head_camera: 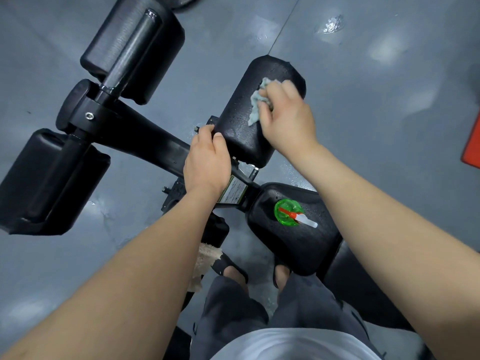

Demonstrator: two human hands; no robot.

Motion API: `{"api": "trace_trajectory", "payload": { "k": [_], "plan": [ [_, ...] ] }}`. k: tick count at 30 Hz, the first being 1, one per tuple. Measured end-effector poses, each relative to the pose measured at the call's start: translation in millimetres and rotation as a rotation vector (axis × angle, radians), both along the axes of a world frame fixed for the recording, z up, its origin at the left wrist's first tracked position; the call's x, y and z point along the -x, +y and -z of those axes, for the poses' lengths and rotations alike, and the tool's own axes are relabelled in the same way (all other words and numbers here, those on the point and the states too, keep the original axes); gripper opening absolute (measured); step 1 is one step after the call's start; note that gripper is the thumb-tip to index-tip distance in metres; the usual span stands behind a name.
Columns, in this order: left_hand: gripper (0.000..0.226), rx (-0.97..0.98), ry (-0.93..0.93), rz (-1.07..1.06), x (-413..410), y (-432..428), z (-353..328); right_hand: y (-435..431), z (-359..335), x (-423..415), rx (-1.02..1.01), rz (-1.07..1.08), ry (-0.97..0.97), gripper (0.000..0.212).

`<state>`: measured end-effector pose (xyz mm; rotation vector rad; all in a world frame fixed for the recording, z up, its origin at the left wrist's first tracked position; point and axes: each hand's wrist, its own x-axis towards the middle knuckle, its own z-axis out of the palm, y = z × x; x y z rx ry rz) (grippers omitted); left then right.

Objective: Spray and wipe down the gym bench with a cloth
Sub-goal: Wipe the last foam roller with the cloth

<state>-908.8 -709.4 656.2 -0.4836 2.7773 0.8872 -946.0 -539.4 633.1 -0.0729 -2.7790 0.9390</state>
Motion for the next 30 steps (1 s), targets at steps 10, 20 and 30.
{"api": "trace_trajectory", "payload": {
  "k": [10, 20, 30],
  "plan": [
    [0.037, -0.006, 0.005, 0.004, -1, 0, -1, 18, -11, 20, -0.05, -0.035, -0.065, 0.023],
    [0.035, -0.004, 0.022, 0.01, -2, 0, -1, 36, -18, 64, 0.04, 0.178, -0.189, 0.033],
    [0.043, 0.016, 0.009, 0.009, -1, 0, 0, 40, -6, 40, 0.057, 0.178, -0.101, 0.03]
  ]
}}
